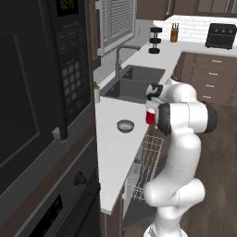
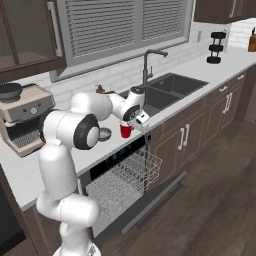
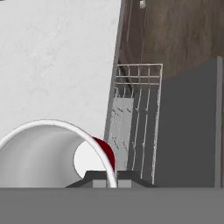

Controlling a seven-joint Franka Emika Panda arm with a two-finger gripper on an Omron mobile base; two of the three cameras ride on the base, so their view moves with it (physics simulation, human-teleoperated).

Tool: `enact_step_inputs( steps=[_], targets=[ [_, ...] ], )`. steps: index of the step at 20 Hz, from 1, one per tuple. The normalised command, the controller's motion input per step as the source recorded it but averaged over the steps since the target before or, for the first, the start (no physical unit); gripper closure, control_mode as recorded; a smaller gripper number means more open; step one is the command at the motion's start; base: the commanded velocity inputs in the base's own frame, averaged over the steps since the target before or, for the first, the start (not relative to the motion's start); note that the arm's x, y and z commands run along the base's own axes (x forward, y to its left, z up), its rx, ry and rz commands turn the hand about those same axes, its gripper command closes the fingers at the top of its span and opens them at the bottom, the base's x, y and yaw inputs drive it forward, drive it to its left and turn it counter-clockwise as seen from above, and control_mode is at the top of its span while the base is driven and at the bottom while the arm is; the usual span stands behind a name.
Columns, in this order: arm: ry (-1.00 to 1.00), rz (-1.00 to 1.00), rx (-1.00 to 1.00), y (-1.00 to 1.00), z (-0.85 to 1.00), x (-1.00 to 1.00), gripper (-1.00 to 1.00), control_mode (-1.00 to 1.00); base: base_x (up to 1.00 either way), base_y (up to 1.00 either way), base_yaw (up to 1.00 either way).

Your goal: Pick up the cup and bowl from the counter, place them in the dishwasher, and close the dishwasher door.

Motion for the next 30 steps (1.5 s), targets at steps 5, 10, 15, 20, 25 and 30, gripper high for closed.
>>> enact_step_inputs(
  steps=[5, 10, 15, 20, 25, 30],
  targets=[
    [0.00, -0.10, 0.08, -0.37, -0.10, -1.00, 1.00, -1.00, 0.00, 0.00, 0.00],
    [0.00, -0.07, 0.03, -0.02, -0.56, -0.66, 1.00, -1.00, 0.00, 0.00, 0.00],
    [0.00, -0.02, 0.06, -0.20, -0.80, -0.07, 1.00, -1.00, 0.00, 0.00, 0.00],
    [-0.02, 0.00, 0.17, -0.51, -0.49, 0.00, 1.00, -1.00, 0.00, 0.00, 0.00],
    [-0.07, 0.00, 0.25, -0.27, -0.17, 0.09, 1.00, -1.00, 0.00, 0.00, 0.00],
    [-0.03, 0.00, 0.18, -0.04, -0.26, 0.32, 1.00, -1.00, 0.00, 0.00, 0.00]
  ],
)
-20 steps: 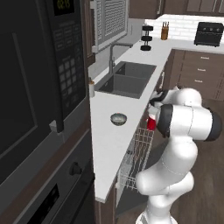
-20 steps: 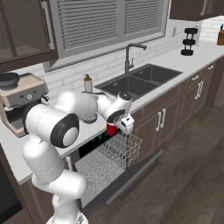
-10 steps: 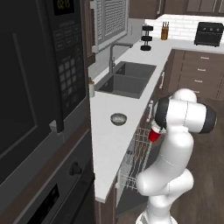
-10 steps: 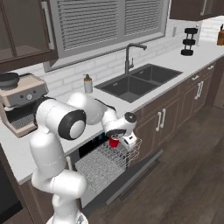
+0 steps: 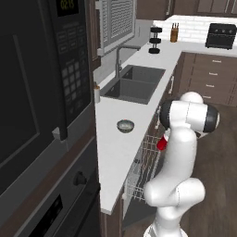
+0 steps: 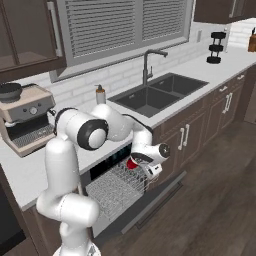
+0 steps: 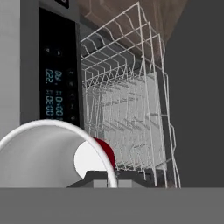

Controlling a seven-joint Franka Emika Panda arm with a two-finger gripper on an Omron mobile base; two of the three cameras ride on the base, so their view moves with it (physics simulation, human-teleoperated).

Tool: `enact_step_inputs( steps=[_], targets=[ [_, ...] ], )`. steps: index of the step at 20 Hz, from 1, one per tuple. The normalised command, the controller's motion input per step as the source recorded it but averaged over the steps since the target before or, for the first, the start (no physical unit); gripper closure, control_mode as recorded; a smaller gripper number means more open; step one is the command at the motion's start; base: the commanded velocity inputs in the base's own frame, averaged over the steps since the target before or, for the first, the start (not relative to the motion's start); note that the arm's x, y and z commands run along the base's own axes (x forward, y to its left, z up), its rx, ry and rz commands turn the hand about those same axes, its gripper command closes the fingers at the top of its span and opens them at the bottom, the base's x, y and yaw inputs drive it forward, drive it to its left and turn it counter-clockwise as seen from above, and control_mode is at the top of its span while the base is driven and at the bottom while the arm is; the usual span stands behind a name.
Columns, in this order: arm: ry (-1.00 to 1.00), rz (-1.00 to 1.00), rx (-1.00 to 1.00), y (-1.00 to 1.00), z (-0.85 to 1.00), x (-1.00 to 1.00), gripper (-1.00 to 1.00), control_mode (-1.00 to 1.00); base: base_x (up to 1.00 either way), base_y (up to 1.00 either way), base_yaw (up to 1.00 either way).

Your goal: Pick up the cup and bowl from the counter, place them in the dishwasher, and close the dishwasher door.

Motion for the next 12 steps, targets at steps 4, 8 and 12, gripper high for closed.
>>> enact_step_inputs(
  steps=[4, 8, 12],
  targets=[
    [0.00, 0.00, 0.07, 0.00, -0.38, 0.42, 1.00, -1.00, 0.00, 0.00, 0.00],
    [0.00, 0.00, 0.01, -0.02, -0.31, 0.45, 1.00, -1.00, 0.00, 0.00, 0.00],
    [0.00, 0.00, 0.00, 0.00, -0.33, 0.56, 1.00, -1.00, 0.00, 0.00, 0.00]
  ],
)
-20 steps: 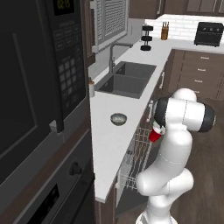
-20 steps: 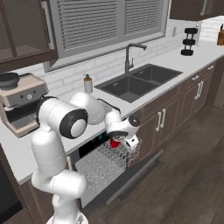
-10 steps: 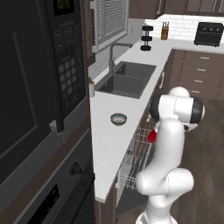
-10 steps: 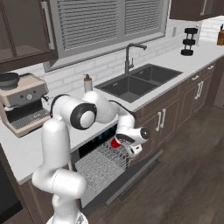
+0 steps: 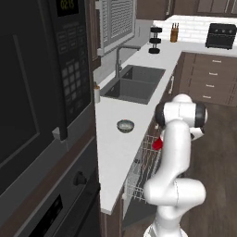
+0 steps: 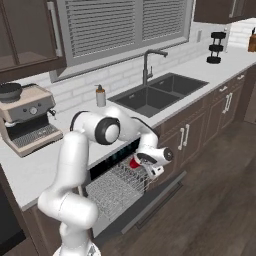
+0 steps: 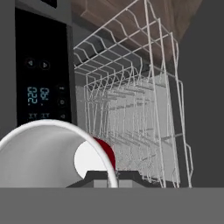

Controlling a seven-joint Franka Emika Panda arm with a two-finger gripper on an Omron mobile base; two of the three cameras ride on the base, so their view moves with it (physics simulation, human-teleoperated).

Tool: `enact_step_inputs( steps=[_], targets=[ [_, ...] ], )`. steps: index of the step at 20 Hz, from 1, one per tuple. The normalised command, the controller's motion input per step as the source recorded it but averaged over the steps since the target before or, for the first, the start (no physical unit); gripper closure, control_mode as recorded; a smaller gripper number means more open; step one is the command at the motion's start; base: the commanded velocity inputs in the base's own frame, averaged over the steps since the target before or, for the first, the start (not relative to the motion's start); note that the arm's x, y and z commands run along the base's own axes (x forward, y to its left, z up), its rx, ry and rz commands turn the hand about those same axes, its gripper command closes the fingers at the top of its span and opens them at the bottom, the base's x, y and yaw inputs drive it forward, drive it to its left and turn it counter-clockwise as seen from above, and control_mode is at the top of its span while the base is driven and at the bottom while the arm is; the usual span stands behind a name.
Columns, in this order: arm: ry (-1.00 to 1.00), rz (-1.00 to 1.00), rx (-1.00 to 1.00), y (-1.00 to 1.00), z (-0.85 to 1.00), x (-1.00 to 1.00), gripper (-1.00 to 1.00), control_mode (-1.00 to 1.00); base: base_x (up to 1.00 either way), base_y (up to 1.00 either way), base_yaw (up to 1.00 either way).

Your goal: Pick up the cup and bowl from the counter, place them in the dishwasher, and close the dishwasher door.

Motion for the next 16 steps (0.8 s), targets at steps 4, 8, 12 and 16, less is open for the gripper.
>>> enact_step_inputs(
  steps=[4, 8, 12, 16],
  targets=[
    [0.02, 0.00, 0.00, 0.00, -0.41, 0.62, 1.00, -1.00, 0.00, 0.00, 0.00],
    [0.04, 0.00, 0.00, 0.00, -0.50, 0.33, 1.00, -1.00, 0.00, 0.00, 0.00],
    [0.02, 0.00, 0.00, 0.00, -0.48, 0.21, 1.00, -1.00, 0.00, 0.00, 0.00],
    [0.00, 0.00, 0.00, 0.07, -0.35, 0.27, 1.00, -1.00, 0.00, 0.00, 0.00]
  ],
)
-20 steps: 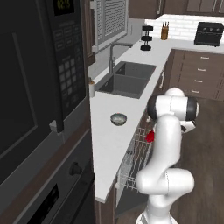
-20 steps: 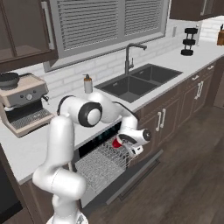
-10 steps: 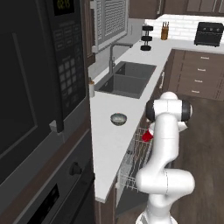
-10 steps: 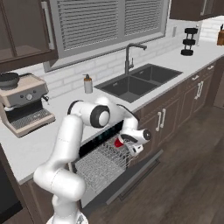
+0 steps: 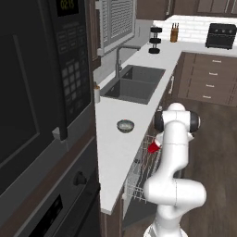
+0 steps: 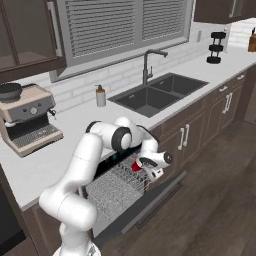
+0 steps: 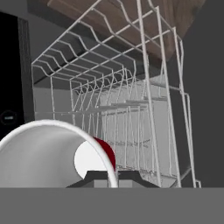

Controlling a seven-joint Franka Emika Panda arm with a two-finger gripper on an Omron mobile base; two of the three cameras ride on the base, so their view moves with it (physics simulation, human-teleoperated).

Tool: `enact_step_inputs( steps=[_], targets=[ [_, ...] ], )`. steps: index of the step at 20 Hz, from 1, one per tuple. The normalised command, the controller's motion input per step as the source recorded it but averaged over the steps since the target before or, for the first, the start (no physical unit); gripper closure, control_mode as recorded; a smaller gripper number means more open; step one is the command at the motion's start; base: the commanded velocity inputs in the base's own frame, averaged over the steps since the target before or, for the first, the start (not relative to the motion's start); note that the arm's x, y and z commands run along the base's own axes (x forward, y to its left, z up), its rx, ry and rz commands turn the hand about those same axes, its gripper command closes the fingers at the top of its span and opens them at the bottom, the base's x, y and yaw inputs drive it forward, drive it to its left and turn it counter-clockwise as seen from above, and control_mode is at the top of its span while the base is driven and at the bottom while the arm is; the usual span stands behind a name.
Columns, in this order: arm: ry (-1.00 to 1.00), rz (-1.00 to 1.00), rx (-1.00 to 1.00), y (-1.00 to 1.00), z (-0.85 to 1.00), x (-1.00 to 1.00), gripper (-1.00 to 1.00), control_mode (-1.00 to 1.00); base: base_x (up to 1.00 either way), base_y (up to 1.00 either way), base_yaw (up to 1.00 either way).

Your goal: Pick up the cup and bowl from the counter, place them in the dishwasher, and close the dishwasher door.

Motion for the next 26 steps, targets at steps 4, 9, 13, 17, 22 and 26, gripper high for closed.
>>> enact_step_inputs(
  steps=[4, 9, 13, 17, 22, 26],
  targets=[
    [0.01, 0.00, 0.00, 0.04, -0.27, 0.36, 1.00, -1.00, 0.00, 0.00, 0.00],
    [0.06, 0.00, 0.00, 0.02, -0.28, 0.45, 1.00, -1.00, 0.00, 0.00, 0.00],
    [0.06, 0.00, 0.00, 0.03, -0.27, 0.43, 1.00, -1.00, 0.00, 0.00, 0.00],
    [0.07, 0.00, 0.00, 0.07, -0.30, 0.41, 1.00, -1.00, 0.00, 0.00, 0.00],
    [0.05, 0.00, 0.00, 0.07, -0.38, 0.33, 1.00, -1.00, 0.00, 0.00, 0.00],
    [0.04, 0.00, 0.00, 0.05, -0.46, 0.26, -1.00, -1.00, 0.00, 0.00, 0.00]
  ],
)
